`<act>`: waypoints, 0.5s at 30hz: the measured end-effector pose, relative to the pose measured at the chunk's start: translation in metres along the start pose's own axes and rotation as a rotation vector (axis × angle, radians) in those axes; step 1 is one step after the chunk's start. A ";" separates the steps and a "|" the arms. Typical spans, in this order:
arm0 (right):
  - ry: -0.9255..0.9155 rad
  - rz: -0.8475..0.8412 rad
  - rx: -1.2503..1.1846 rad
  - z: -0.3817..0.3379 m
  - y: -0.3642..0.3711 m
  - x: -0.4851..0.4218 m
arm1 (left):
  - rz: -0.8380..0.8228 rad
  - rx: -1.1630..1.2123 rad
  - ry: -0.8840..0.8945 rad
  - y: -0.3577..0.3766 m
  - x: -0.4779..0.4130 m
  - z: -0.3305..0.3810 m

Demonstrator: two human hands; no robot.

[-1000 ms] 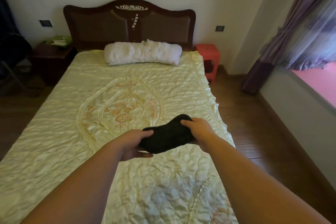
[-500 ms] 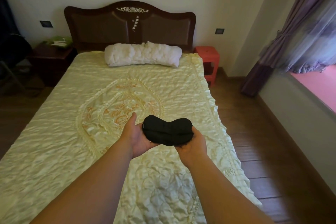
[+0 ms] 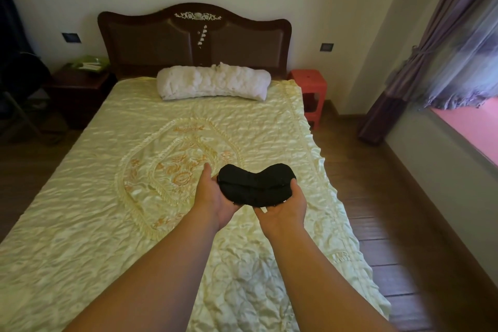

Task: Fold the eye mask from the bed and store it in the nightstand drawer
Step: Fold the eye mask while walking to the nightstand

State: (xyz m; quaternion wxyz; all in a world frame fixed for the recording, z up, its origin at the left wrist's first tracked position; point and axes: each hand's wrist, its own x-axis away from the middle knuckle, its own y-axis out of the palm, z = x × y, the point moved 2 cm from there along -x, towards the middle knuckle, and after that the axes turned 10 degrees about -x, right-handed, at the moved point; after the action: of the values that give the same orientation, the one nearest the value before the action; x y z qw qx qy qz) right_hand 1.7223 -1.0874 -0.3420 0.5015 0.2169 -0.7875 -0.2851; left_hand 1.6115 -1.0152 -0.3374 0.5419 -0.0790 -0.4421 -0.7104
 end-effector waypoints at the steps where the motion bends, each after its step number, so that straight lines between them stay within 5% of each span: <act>1: -0.024 0.005 0.019 -0.001 0.001 0.002 | 0.007 -0.022 0.000 0.003 0.001 0.001; 15: -0.557 -0.233 0.696 0.007 0.015 0.034 | 0.011 -0.054 0.012 0.029 0.012 -0.004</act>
State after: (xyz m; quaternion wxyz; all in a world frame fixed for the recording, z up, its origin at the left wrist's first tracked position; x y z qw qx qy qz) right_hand 1.7011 -1.0958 -0.3118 0.1325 0.3746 -0.9115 -0.1059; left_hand 1.6328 -1.0274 -0.3168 0.5461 -0.0916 -0.4191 -0.7196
